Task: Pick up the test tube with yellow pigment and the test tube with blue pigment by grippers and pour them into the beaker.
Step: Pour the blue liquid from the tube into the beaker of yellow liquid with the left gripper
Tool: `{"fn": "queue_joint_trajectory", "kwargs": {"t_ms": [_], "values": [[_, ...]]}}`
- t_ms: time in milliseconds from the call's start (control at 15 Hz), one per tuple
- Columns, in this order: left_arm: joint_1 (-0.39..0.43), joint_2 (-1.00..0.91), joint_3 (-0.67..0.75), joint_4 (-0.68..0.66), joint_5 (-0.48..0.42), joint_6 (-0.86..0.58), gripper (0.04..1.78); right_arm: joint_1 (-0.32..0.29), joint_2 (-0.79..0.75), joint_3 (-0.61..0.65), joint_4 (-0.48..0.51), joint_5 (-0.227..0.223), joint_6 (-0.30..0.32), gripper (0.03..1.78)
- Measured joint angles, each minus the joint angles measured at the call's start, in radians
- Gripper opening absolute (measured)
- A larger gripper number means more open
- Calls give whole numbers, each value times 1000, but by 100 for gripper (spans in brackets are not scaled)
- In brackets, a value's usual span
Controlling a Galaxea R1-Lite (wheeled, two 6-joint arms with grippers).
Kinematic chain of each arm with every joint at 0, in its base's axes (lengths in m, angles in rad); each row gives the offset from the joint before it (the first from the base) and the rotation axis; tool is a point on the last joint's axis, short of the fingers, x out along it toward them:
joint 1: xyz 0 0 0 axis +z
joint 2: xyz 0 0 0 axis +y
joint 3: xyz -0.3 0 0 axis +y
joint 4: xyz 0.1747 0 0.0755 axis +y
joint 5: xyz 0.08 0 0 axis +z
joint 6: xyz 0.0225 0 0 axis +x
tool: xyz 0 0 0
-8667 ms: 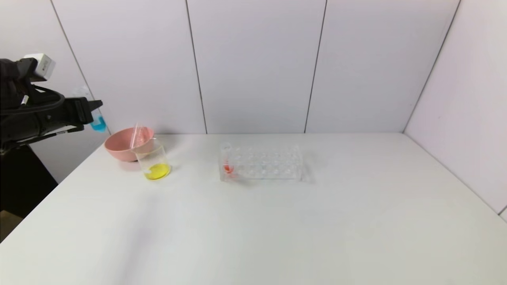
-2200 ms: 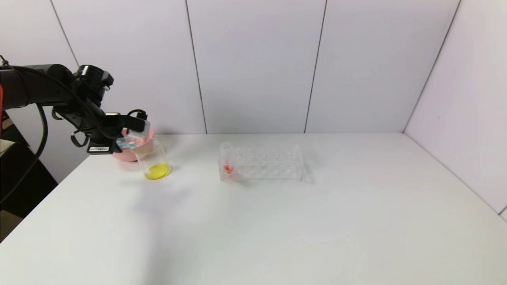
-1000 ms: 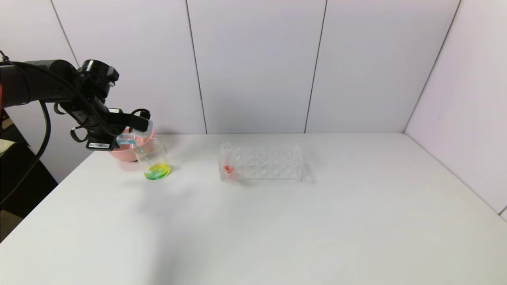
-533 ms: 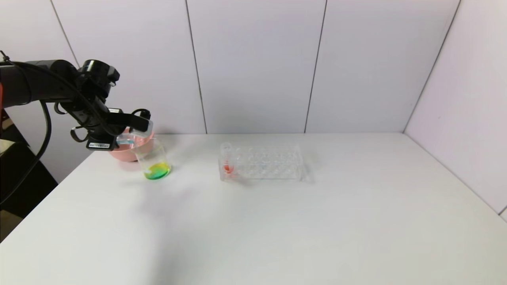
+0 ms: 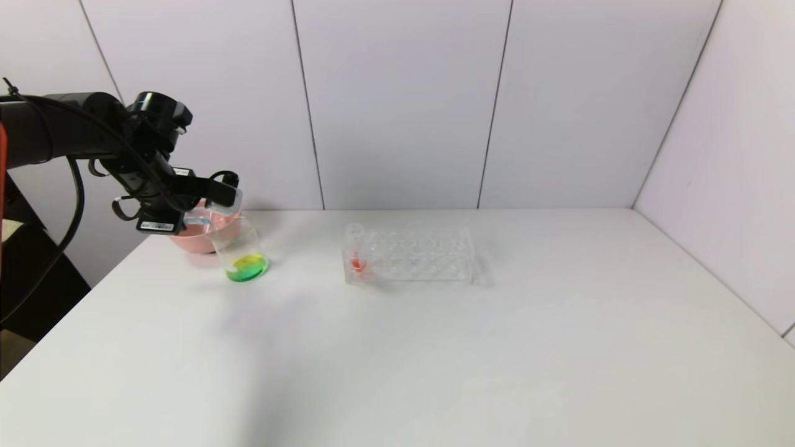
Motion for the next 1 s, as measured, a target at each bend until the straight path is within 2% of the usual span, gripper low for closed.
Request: {"fn": "queue_joint_trajectory", "kwargs": {"t_ms": [333, 533, 1000], "values": [[-3, 1, 0, -2, 15, 2, 46, 0, 0, 0, 0, 0, 0, 171], [-13, 1, 0, -2, 57, 3, 46, 0, 0, 0, 0, 0, 0, 171], [-22, -1, 0, -4, 59, 3, 46, 0, 0, 0, 0, 0, 0, 171]]}}
